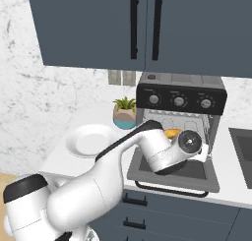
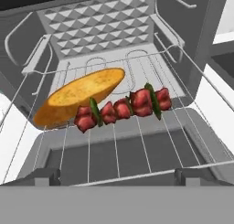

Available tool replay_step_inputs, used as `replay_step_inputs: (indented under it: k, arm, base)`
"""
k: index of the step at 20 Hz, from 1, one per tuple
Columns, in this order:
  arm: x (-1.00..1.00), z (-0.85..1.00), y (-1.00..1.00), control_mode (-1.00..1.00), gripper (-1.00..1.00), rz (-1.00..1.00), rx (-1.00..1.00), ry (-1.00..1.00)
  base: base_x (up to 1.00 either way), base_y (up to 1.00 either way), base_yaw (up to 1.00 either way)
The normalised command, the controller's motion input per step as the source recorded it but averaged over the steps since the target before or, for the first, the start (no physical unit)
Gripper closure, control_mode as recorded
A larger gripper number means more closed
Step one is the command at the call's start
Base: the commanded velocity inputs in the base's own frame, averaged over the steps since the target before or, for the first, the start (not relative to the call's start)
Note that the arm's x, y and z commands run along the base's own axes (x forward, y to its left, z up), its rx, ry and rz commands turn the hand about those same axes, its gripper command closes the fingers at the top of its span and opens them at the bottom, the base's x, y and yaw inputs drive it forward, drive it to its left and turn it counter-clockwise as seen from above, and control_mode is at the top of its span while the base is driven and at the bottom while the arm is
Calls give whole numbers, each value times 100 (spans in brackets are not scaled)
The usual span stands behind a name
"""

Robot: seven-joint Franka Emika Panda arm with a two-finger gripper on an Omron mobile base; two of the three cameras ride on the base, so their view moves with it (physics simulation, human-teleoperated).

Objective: Pick up the kebab skewer and baguette bread, and place them inside the toaster oven. Close the toaster oven door and start by setting the timer.

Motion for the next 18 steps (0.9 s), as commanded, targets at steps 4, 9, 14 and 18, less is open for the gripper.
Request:
replay_step_inputs:
  k: [4,9,14,18]
  arm:
    - [6,-23,0,-100,-100,7,-8,-21]
    - [20,-5,0,-100,-100,0,-2,-10]
    - [4,0,0,-100,-100,1,0,-5]
    - [-22,0,-1,-100,-100,8,-2,-4]
  base:
    - [0,0,0]
    - [0,0,0]
    - [0,0,0]
    - [0,0,0]
